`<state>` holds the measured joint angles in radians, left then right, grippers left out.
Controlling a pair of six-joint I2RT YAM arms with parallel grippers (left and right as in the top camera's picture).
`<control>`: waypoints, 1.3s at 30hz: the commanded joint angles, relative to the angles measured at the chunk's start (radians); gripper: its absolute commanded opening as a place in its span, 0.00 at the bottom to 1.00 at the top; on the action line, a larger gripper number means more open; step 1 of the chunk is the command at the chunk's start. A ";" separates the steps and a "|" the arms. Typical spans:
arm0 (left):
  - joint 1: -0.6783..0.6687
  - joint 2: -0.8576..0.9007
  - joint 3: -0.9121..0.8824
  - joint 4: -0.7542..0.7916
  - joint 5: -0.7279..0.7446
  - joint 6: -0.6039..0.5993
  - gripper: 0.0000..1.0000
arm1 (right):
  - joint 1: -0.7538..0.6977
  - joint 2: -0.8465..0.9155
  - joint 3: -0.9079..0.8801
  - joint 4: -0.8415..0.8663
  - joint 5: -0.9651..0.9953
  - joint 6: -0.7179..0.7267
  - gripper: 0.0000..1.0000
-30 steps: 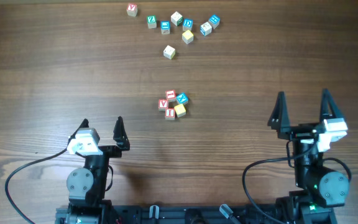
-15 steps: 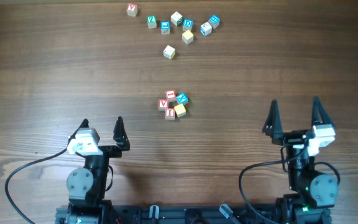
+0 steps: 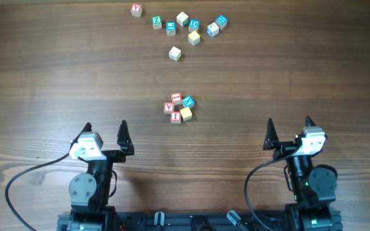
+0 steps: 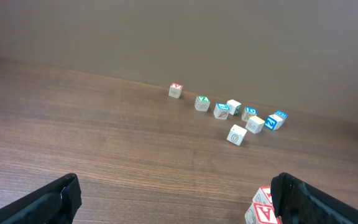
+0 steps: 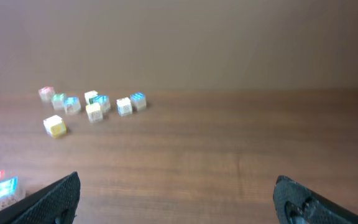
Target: Form a circle
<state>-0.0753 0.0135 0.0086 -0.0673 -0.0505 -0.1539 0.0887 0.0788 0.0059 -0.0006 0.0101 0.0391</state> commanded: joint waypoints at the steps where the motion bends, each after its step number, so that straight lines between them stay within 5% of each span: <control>1: 0.007 -0.009 -0.003 -0.003 0.008 0.020 1.00 | -0.004 -0.055 -0.002 0.006 -0.037 -0.005 1.00; 39: 0.007 -0.009 -0.003 -0.003 0.008 0.020 1.00 | -0.004 -0.075 -0.001 0.006 -0.037 -0.006 1.00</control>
<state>-0.0753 0.0139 0.0086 -0.0673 -0.0505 -0.1539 0.0887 0.0193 0.0059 0.0006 -0.0078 0.0391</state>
